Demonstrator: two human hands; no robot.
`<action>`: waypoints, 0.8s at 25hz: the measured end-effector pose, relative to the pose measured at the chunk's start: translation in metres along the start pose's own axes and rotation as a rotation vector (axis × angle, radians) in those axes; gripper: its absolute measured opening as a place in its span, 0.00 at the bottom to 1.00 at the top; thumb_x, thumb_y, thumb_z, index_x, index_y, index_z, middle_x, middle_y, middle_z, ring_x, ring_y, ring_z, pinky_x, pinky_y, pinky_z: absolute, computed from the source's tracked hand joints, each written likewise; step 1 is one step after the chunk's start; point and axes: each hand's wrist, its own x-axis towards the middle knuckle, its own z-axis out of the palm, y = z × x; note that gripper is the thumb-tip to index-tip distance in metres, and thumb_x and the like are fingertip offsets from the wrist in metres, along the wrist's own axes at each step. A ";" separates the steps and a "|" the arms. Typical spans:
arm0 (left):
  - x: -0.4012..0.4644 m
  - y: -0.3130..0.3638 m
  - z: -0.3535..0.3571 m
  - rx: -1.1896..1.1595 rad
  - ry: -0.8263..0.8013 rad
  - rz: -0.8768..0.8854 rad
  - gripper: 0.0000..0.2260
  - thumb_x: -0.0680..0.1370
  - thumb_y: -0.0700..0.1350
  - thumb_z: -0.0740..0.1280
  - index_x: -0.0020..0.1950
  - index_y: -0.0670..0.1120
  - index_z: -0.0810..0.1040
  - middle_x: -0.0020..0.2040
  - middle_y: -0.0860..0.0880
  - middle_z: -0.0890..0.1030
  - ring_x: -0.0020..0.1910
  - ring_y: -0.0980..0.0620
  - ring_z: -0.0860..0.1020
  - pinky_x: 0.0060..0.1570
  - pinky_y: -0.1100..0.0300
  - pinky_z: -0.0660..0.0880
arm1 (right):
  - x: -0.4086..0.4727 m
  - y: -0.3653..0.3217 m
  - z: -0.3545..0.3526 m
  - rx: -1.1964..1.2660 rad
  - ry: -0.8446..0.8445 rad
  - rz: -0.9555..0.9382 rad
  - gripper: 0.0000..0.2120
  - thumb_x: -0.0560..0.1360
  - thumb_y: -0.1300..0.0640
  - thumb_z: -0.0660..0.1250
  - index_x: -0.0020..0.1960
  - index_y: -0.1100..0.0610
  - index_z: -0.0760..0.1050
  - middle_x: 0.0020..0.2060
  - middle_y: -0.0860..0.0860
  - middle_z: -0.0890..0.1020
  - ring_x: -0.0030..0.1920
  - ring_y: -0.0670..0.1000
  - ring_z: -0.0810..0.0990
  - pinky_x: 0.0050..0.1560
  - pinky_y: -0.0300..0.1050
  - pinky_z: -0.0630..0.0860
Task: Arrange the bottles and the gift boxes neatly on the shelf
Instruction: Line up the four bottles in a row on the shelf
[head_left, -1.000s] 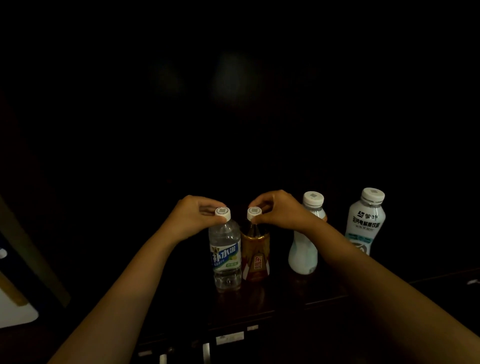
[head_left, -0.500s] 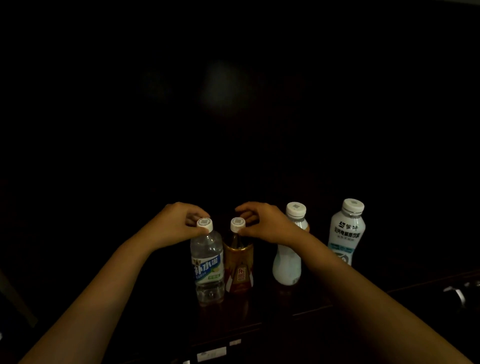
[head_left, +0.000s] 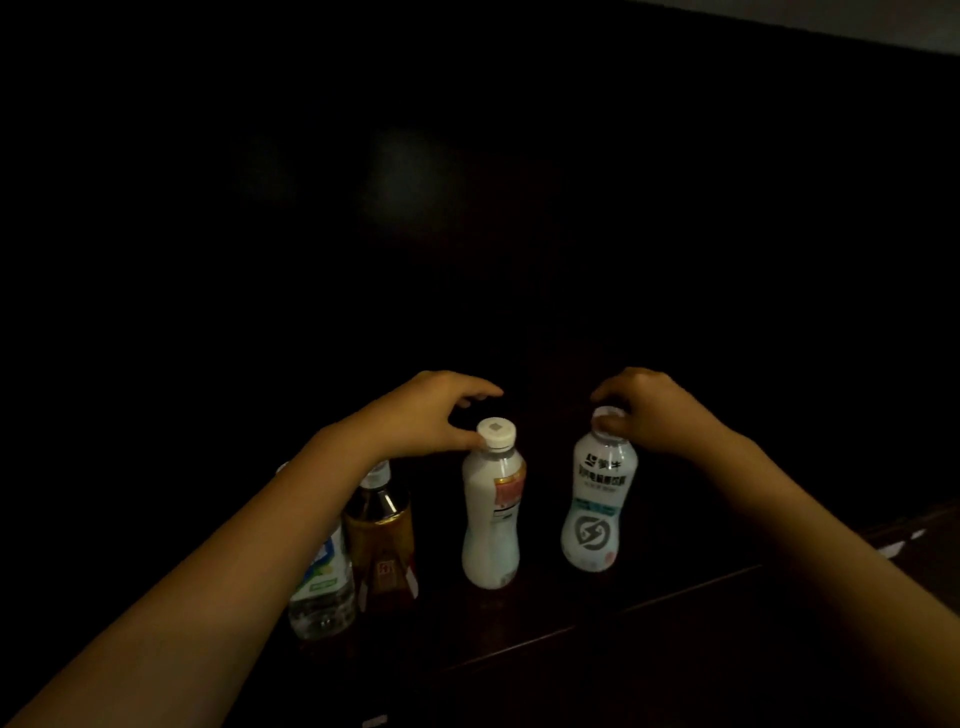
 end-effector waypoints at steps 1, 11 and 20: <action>0.009 0.004 0.003 0.001 -0.062 0.011 0.28 0.71 0.47 0.71 0.69 0.53 0.67 0.69 0.52 0.70 0.64 0.54 0.72 0.57 0.63 0.69 | 0.001 0.006 0.002 0.045 -0.018 -0.013 0.17 0.70 0.52 0.69 0.58 0.55 0.75 0.55 0.54 0.78 0.53 0.52 0.77 0.51 0.45 0.75; 0.030 0.002 0.018 0.163 -0.108 0.020 0.17 0.71 0.48 0.71 0.59 0.48 0.78 0.55 0.53 0.78 0.48 0.62 0.72 0.43 0.74 0.66 | 0.006 0.023 0.014 0.379 -0.051 -0.148 0.13 0.66 0.52 0.74 0.50 0.49 0.79 0.40 0.37 0.78 0.40 0.31 0.76 0.38 0.22 0.72; 0.025 0.001 0.013 0.350 -0.038 -0.172 0.19 0.69 0.58 0.70 0.52 0.47 0.79 0.46 0.49 0.81 0.41 0.53 0.77 0.38 0.60 0.73 | 0.024 -0.013 0.036 0.532 -0.082 -0.227 0.16 0.64 0.53 0.75 0.52 0.50 0.78 0.42 0.37 0.77 0.40 0.29 0.75 0.39 0.19 0.69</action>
